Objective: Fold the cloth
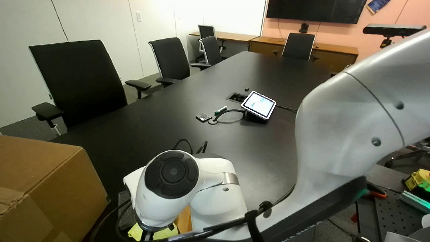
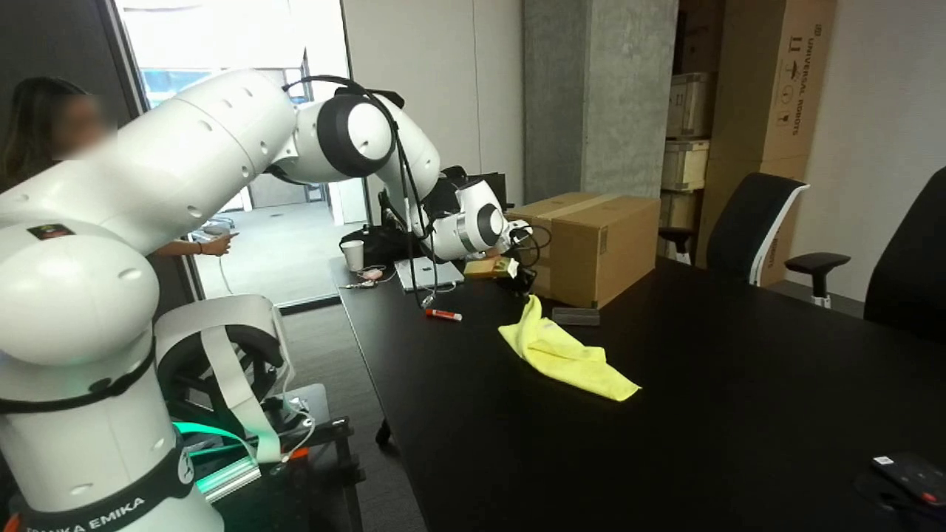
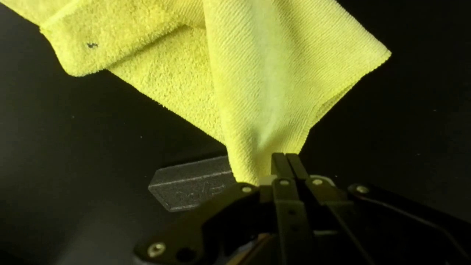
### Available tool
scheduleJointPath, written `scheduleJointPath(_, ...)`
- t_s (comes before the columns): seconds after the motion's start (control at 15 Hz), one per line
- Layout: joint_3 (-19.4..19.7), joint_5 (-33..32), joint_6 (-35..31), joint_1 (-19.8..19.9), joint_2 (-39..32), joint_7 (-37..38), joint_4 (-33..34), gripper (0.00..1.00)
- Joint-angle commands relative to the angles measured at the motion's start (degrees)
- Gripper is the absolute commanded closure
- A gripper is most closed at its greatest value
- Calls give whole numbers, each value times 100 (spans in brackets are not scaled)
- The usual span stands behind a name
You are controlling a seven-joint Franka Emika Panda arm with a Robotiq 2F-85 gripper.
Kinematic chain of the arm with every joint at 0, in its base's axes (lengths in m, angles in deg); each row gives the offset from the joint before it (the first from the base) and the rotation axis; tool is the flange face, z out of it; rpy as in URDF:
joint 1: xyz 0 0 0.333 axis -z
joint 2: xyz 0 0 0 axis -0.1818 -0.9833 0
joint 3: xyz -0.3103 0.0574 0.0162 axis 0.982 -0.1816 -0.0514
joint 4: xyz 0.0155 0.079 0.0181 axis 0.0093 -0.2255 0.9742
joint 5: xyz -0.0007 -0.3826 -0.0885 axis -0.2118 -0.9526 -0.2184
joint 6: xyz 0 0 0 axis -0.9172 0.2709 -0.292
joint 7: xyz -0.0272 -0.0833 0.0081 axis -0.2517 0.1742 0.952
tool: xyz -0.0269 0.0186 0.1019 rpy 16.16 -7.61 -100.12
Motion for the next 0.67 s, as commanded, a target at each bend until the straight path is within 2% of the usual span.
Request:
scheduleJointPath(0.0, 42, 221, 197, 108, -361, 222, 634, 69)
scheduleJointPath(0.33, 97, 299, -13, 373, -89, 383, 402, 31)
scheduleJointPath(0.6, 143, 387, -15, 749, 816, 449, -835, 1)
